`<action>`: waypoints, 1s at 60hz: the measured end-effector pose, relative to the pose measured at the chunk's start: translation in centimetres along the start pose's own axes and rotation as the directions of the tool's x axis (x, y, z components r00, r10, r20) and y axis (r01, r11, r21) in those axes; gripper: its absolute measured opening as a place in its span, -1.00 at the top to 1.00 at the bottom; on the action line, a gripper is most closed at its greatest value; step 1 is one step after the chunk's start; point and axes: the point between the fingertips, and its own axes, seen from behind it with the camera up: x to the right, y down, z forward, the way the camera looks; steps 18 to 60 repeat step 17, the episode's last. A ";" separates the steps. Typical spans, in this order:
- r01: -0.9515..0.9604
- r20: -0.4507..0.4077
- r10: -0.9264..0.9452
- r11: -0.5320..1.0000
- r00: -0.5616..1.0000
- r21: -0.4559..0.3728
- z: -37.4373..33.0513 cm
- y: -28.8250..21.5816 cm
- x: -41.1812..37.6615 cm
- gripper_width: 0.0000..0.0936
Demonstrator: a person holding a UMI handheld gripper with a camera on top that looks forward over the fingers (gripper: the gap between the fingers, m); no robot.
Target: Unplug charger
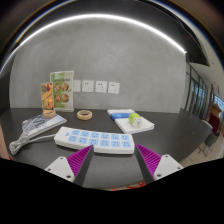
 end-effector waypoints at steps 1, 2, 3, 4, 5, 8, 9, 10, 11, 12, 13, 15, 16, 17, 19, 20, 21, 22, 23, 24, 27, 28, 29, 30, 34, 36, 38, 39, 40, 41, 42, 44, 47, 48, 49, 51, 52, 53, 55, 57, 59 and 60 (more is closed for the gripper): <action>0.008 -0.003 -0.008 1.000 1.000 0.005 -0.2 0.0 0.0 -0.80; 0.019 -0.006 -0.019 1.000 1.000 0.009 -0.5 0.0 0.2 -0.79; 0.031 -0.007 -0.031 0.999 0.999 0.012 -0.7 0.1 0.3 -0.79; 0.046 -0.008 -0.045 0.999 0.999 0.016 -1.0 0.1 0.5 -0.80; 0.057 -0.007 -0.057 0.998 0.998 0.022 -1.2 0.1 0.6 -0.80; 0.058 0.015 -0.058 0.998 0.998 0.034 -2.0 0.2 1.0 -0.79; 0.057 0.022 -0.058 0.998 0.998 0.036 -2.1 0.4 1.1 -0.79; 0.056 0.028 -0.057 0.998 0.998 0.033 -2.4 0.6 1.4 -0.79; 0.052 0.033 -0.053 0.998 0.998 0.030 -2.6 0.9 1.7 -0.78; 0.047 0.037 -0.048 0.999 0.998 0.027 -2.8 1.0 2.1 -0.78; 0.040 0.040 -0.041 0.999 0.998 0.026 -3.0 1.2 2.5 -0.78; 0.030 0.044 -0.031 0.999 0.999 0.029 -3.3 1.5 3.5 -0.78; 0.025 0.045 -0.027 0.999 0.999 0.032 -3.5 1.6 4.0 -0.78; 0.020 0.048 -0.022 0.999 0.999 0.035 -3.7 1.8 4.5 -0.78; 0.020 0.048 -0.022 0.999 0.999 0.035 -3.7 1.8 4.5 -0.78; 0.020 0.048 -0.022 0.999 0.999 0.035 -3.7 1.8 4.5 -0.78; 0.020 0.048 -0.022 0.999 0.999 0.035 -3.7 1.8 4.5 -0.78; 0.020 0.048 -0.022 0.999 0.999 0.035 -3.7 1.8 4.5 -0.78; 0.020 0.048 -0.022 0.999 0.999 0.035 -3.7 1.8 4.5 -0.78; 0.020 0.048 -0.022 0.999 0.999 0.035 -3.7 1.8 4.5 -0.78; 0.020 0.048 -0.022 0.999 0.999 0.035 -3.7 1.8 4.5 -0.78; 0.020 0.048 -0.022 0.999 0.999 0.035 -3.7 1.8 4.5 -0.78; 0.020 0.048 -0.022 0.999 0.999 0.035 -3.7 1.8 4.5 -0.78; 0.020 0.048 -0.022 0.999 0.999 0.035 -3.7 1.8 4.5 -0.78; 0.020 0.048 -0.022 0.999 0.999 0.035 -3.7 1.8 4.5 -0.78; 0.020 0.048 -0.022 0.999 0.999 0.035 -3.7 1.8 4.5 -0.78; 0.020 0.048 -0.022 0.999 0.999 0.035 -3.7 1.8 4.5 -0.78; 0.020 0.048 -0.022 0.999 0.999 0.035 -3.7 1.8 4.5 -0.78; 0.020 0.048 -0.022 0.999 0.999 0.035 -3.7 1.8 4.5 -0.78; 0.020 0.048 -0.022 0.999 0.999 0.035 -3.7 1.8 4.5 -0.78; 0.020 0.048 -0.022 0.999 0.999 0.035 -3.7 1.8 4.5 -0.78; 0.020 0.048 -0.022 0.999 0.999 0.035 -3.7 1.8 4.5 -0.78; 0.020 0.048 -0.022 0.999 0.999 0.035 -3.7 1.8 4.5 -0.78; 0.020 0.048 -0.022 0.999 0.999 0.035 -3.7 1.8 4.5 -0.78; 0.020 0.048 -0.022 0.999 0.999 0.035 -3.7 1.8 4.5 -0.78; 0.020 0.048 -0.022 0.999 0.999 0.035 -3.7 1.8 4.5 -0.78; 0.020 0.048 -0.022 0.999 0.999 0.035 -3.7 1.8 4.5 -0.78; 0.020 0.048 -0.022 0.999 0.999 0.035 -3.7 1.8 4.5 -0.78; 0.020 0.048 -0.022 0.999 0.999 0.035 -3.7 1.8 4.5 -0.78; 0.020 0.048 -0.022 0.999 0.999 0.035 -3.7 1.8 4.5 -0.78; 0.020 0.048 -0.022 0.999 0.999 0.035 -3.7 1.8 4.5 -0.78; 0.020 0.048 -0.022 0.999 0.999 0.035 -3.7 1.8 4.5 -0.78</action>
